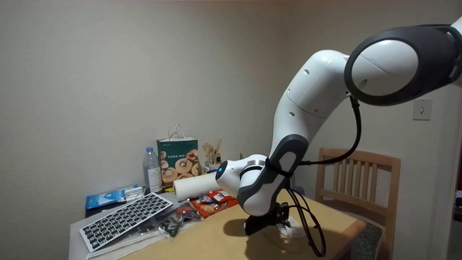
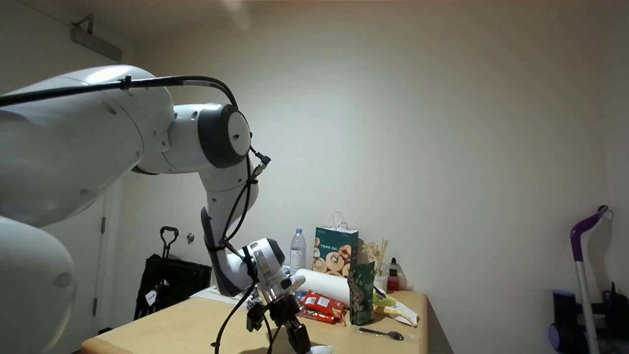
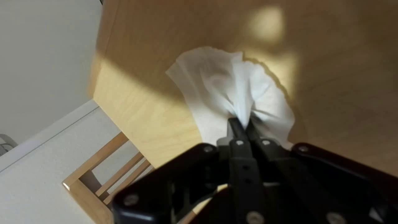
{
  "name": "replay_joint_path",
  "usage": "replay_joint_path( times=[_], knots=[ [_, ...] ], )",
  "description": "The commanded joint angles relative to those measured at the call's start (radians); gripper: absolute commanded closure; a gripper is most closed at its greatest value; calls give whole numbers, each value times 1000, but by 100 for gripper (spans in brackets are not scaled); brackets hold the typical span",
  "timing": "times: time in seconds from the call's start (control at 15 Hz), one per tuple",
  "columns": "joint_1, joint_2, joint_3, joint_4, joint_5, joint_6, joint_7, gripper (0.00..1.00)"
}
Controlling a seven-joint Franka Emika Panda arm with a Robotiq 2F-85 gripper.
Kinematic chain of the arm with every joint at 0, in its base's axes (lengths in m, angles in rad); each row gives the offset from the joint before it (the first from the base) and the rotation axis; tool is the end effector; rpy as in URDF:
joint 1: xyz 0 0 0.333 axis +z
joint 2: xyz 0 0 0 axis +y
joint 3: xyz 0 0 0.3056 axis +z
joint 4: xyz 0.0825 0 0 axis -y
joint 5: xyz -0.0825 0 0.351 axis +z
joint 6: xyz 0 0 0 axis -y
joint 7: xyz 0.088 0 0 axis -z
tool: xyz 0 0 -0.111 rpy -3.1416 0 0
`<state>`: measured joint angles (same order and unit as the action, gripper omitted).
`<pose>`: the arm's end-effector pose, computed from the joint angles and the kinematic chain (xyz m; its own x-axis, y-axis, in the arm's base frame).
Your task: Wipe the table with the white cloth
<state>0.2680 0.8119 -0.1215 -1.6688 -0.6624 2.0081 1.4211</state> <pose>0.5985 0.0538 0.1327 0.7214 -0.5895 0.3634 -0.6682 -0.4547 0.5889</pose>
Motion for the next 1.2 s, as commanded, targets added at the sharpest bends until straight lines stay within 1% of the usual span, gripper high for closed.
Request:
replay_joint_path(
  times=[0.0,0.27,0.53,0.6,0.67,0.8,0.93,1.13],
  knots=[
    [-2,40,4,60,21,-41,-12,100],
    [-89,121,12,207,181,-146,-76,100],
    [-177,181,-4,329,332,-208,-138,100],
    [-184,181,-13,340,354,-213,-121,100],
    [-141,137,-31,293,309,-208,-108,98],
    [-167,148,-34,320,336,-213,-110,100],
    [-183,174,-43,364,365,-255,-88,100],
    [-239,225,-71,436,441,-334,-50,100]
  ],
)
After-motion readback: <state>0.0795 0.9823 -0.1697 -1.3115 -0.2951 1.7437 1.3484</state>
